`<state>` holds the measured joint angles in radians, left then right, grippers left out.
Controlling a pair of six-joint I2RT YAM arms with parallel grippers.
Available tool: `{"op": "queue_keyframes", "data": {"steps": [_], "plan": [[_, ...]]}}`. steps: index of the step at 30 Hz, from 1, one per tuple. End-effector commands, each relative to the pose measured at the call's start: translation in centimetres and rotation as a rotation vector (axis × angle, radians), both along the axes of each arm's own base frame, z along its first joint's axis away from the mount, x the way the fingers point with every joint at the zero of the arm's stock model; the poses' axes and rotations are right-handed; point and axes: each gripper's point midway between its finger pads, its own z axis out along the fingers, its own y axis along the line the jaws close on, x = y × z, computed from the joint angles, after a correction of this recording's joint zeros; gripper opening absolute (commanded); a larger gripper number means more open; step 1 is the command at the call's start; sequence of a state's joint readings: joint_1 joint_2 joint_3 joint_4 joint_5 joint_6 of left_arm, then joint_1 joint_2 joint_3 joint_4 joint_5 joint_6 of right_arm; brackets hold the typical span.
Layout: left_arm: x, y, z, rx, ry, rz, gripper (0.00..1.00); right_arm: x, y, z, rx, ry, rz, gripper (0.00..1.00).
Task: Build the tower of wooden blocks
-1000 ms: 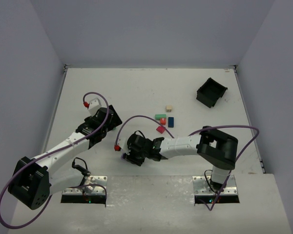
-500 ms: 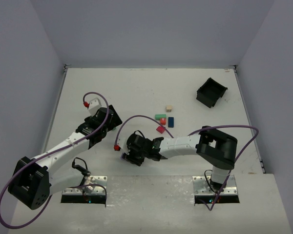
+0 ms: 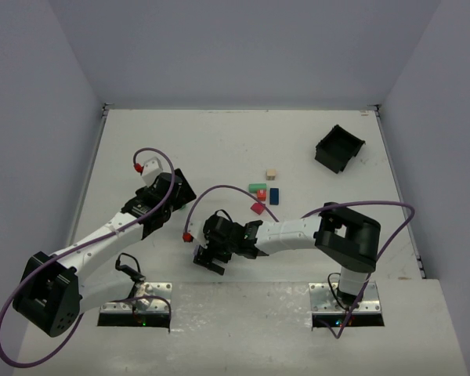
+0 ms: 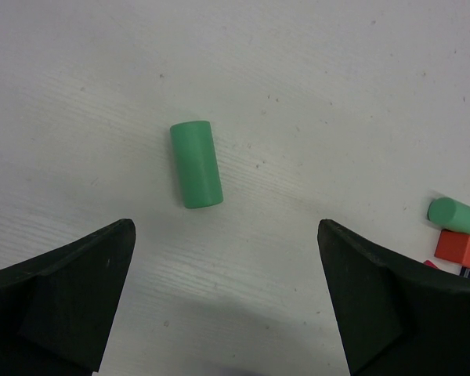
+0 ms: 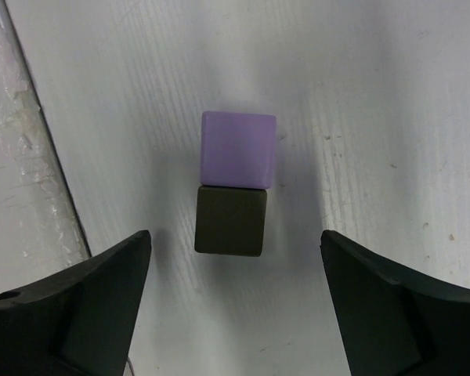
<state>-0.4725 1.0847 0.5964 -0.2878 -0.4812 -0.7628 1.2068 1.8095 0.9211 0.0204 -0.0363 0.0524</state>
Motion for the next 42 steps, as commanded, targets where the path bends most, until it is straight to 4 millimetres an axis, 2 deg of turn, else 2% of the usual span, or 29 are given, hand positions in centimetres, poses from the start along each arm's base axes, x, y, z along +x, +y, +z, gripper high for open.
{"op": "queue_keyframes", "data": {"steps": [1,5,6,13,16,18,27,30,31,36,39,40,41,42], "plan": [[0.7,-0.8,1.1,-0.017,-0.041,-0.024,1.0,1.7,1.5,3.9,0.092,-0.089,-0.034,0.98],[0.7,-0.8,1.3,-0.021,-0.05,-0.023,1.0,2.3,-0.1,6.2,0.129,-0.147,-0.082,0.99],[0.8,-0.8,1.4,-0.022,-0.052,-0.023,1.0,2.7,-0.4,7.3,0.146,-0.174,-0.107,0.99],[0.5,-0.8,1.8,-0.031,-0.055,-0.027,1.0,5.1,-4.4,8.4,0.185,-0.164,-0.264,0.99],[0.4,-0.6,2.3,-0.037,-0.071,-0.021,1.0,8.0,-6.8,8.5,0.203,-0.128,-0.399,0.99],[0.3,-0.5,2.5,-0.038,-0.08,-0.016,1.0,9.1,-7.7,8.7,0.205,-0.131,-0.447,0.99],[-0.1,0.0,2.5,-0.04,-0.089,0.003,1.0,17.5,-16.1,10.3,0.227,-0.068,-0.889,0.99],[0.0,0.0,2.6,-0.044,-0.101,0.002,1.0,19.2,-17.9,10.4,0.228,-0.041,-0.981,0.99],[0.0,-0.1,2.7,-0.045,-0.102,0.0,1.0,20.7,-19.1,10.3,0.226,-0.034,-1.047,0.99],[0.1,0.0,2.3,-0.033,-0.09,0.003,1.0,23.9,-20.6,9.0,0.196,0.023,-1.16,0.99],[0.2,0.0,2.3,-0.028,-0.09,0.006,1.0,25.8,-20.5,8.0,0.167,0.034,-1.179,0.99],[0.2,0.0,2.3,-0.028,-0.09,0.006,1.0,26.2,-20.2,8.6,0.179,0.026,-1.177,0.99],[0.2,0.0,2.2,-0.026,-0.088,0.006,1.0,26.4,-20.4,7.4,0.146,0.039,-1.19,0.98],[0.3,0.0,2.3,-0.027,-0.09,0.007,1.0,27.2,-20.1,7.8,0.151,0.03,-1.192,0.97]]}}
